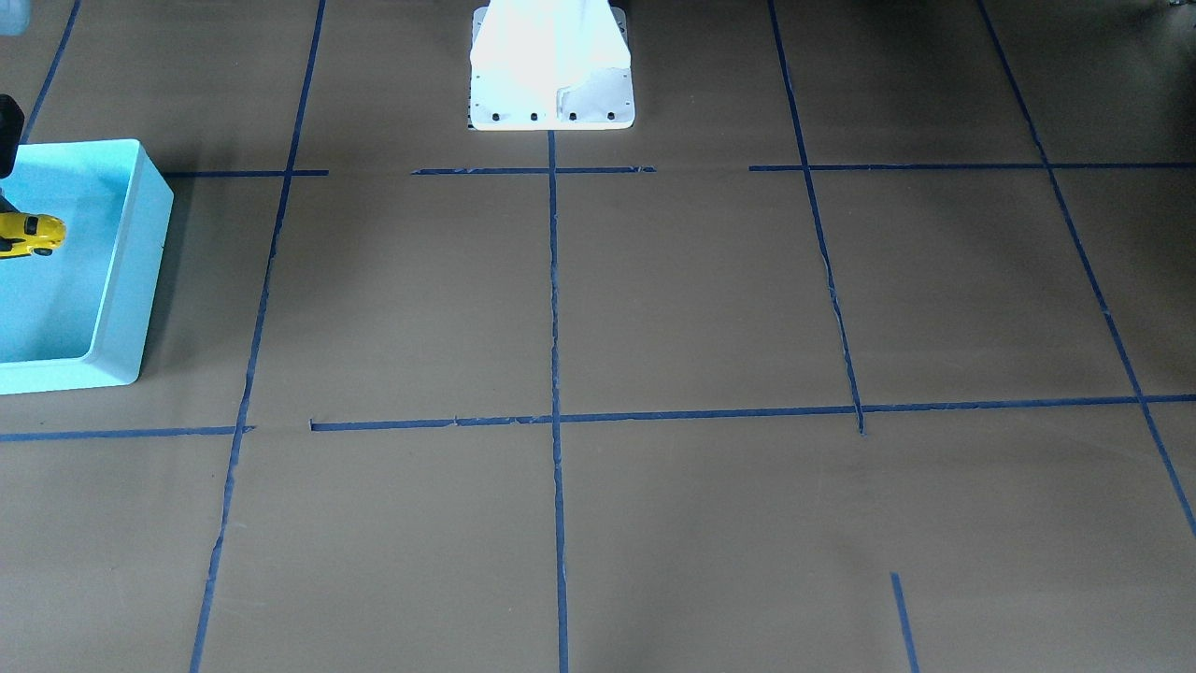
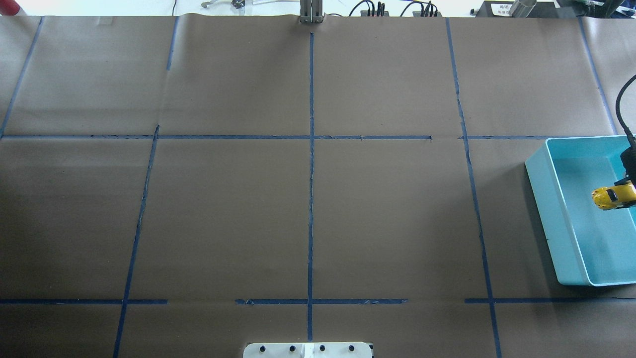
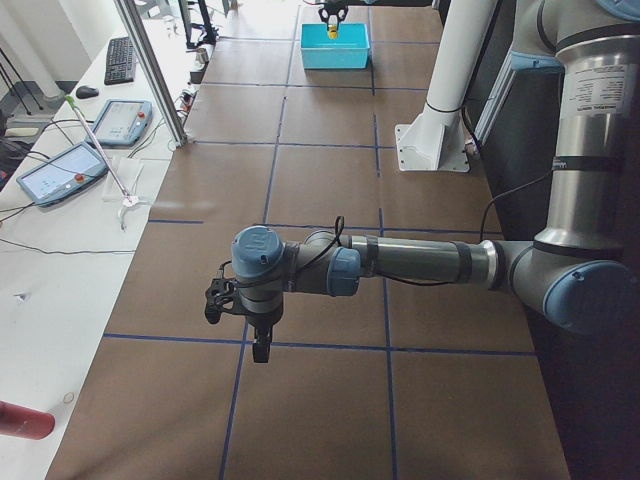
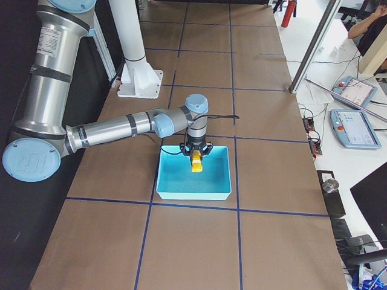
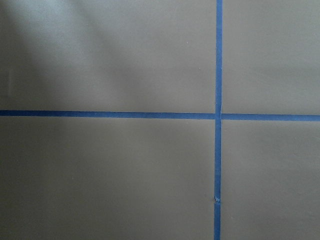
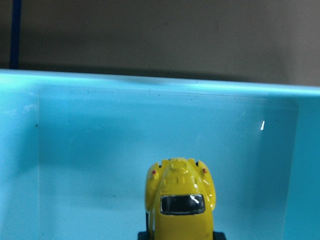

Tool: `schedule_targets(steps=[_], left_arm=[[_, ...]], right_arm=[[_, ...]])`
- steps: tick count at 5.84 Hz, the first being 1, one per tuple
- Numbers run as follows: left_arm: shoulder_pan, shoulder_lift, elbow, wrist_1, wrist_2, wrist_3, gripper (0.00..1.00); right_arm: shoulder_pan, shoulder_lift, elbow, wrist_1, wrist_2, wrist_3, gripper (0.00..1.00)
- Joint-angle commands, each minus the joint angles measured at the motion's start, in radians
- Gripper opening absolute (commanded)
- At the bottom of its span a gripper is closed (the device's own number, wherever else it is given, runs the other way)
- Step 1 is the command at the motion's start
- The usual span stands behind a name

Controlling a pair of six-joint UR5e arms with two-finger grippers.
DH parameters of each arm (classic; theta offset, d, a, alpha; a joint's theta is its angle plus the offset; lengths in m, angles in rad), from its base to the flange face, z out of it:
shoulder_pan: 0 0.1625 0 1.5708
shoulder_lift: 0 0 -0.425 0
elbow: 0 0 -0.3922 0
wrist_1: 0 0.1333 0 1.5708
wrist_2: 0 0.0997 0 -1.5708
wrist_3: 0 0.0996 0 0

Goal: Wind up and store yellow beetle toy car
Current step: 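Lift the car and carry it over the light-blue bin with the right gripper, then lower the car into the bin and open the right gripper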

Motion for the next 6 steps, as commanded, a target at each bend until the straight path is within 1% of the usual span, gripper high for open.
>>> schedule_targets(steps=[1,2,5,6], left_arm=[[0.000,0.000,-0.001,0.000,0.000,0.000,1.00],[0.000,-0.001,-0.001,0.000,0.000,0.000,1.00],[0.000,-0.001,-0.001,0.000,0.000,0.000,1.00],[0.000,-0.001,-0.001,0.000,0.000,0.000,1.00]], right_arm=[[-0.014,-0.001,-0.095,0.113,-0.001,0.080,0.00],[-0.045,0.001,-0.119,0.114,-0.001,0.093,0.00],[-0.116,0.002,-0.127,0.116,-0.022,0.114,0.00],[-0.117,0.007,-0.134,0.116,-0.019,0.113,0.01]])
